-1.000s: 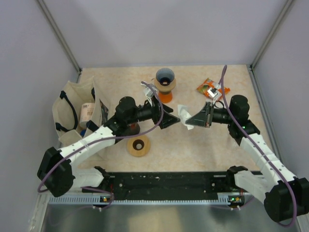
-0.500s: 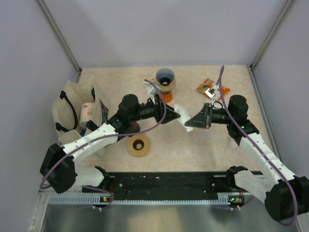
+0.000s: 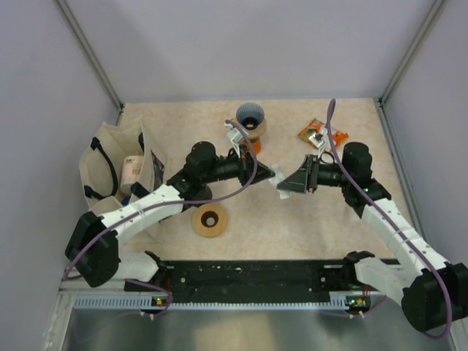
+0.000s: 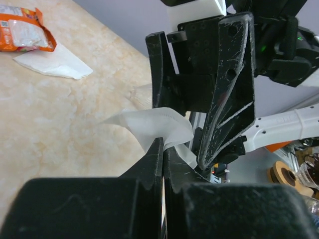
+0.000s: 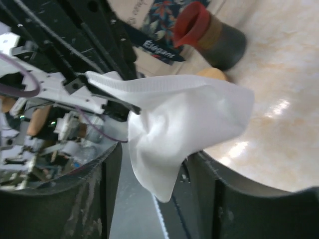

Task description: Place the coffee filter in the dripper

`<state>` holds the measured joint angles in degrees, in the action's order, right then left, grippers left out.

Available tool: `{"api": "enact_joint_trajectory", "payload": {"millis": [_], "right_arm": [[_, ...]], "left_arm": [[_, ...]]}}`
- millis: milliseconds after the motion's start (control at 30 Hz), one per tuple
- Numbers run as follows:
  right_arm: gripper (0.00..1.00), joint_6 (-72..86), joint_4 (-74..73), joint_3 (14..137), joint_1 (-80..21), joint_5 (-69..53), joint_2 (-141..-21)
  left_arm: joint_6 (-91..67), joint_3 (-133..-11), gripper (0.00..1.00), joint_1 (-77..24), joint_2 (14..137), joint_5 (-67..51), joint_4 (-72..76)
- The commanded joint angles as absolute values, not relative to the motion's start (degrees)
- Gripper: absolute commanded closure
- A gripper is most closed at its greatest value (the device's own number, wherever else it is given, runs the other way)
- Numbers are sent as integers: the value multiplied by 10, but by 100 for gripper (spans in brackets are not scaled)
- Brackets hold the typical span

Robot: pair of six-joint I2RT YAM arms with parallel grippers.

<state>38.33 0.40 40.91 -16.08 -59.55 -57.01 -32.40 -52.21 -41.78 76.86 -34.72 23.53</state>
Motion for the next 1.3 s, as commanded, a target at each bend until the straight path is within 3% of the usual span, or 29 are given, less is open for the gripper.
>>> {"api": "enact_joint_trajectory", "payload": {"millis": [0, 167, 333, 533, 900, 1267], "right_arm": [[37, 264, -134, 469, -168, -450, -556], [33, 200, -193, 481, -168, -305, -492], [37, 159, -163, 487, -229, -304, -474], [38, 80, -186, 518, -359, -162, -511], [44, 13, -169, 544, -464, 18, -587], [47, 22, -170, 540, -466, 42, -574]], "left_arm": [[-297, -533, 100, -429, 723, -280, 203], [-272, -525, 100, -432, 694, -205, 150], [-271, -529, 100, -434, 697, -180, 132], [-283, -562, 100, -436, 708, -132, 67], [-299, -589, 100, -441, 725, -114, 12], [-285, -597, 100, -444, 732, -126, 2]]}}
